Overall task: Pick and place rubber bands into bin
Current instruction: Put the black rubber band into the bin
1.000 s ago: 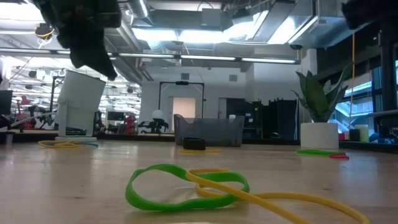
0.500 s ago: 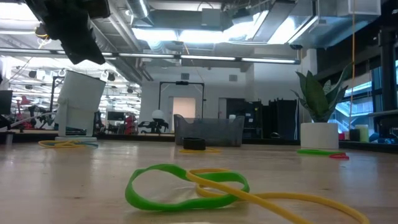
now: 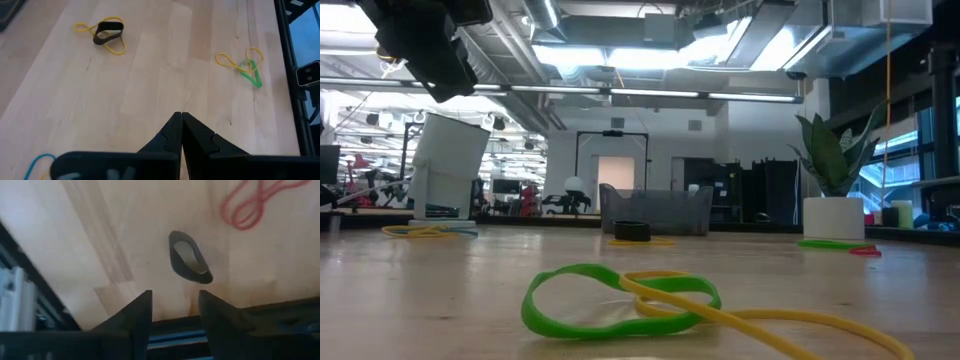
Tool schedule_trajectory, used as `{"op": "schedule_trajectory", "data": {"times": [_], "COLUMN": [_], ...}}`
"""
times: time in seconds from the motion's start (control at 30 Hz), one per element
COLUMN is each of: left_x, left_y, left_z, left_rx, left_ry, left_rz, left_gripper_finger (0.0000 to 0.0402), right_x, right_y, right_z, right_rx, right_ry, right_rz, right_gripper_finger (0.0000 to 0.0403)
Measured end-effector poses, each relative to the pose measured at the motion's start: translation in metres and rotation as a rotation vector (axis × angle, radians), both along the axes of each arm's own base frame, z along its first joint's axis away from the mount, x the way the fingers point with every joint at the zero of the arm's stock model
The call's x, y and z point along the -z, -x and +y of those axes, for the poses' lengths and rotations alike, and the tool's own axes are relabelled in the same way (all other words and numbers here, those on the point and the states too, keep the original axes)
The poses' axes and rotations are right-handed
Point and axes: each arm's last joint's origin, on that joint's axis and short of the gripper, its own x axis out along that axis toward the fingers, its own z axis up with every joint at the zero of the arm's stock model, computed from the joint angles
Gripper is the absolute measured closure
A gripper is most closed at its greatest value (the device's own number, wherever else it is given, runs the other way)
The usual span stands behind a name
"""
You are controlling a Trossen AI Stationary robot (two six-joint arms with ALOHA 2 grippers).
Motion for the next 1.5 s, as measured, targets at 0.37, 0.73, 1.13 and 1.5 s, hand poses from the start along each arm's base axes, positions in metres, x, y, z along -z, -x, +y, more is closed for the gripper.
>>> {"op": "schedule_trajectory", "data": {"times": [0.37,0.73,1.13,1.5], "left_x": [-0.003,-0.007,-0.008,-0.006], "left_y": [-0.002,-0.006,-0.007,-0.008], "left_z": [0.001,0.001,0.002,0.010], "left_rx": [-0.090,-0.140,-0.070,0.134], "left_ry": [0.023,0.026,-0.048,-0.173], "left_rz": [-0.041,-0.109,-0.118,-0.100], "left_gripper_finger": [0.0398,0.0398,0.0398,0.0398], "right_x": [0.037,0.067,0.020,-0.035], "right_y": [-0.002,-0.008,-0.004,-0.005], "right_z": [0.011,0.019,0.017,0.000], "right_rx": [-0.346,-0.428,0.060,0.537], "right_ry": [0.118,0.117,-0.002,-0.058], "right_rz": [-0.002,0.047,-0.029,-0.436], "right_gripper_finger": [0.0195,0.0302,0.0397,0.0396]}}
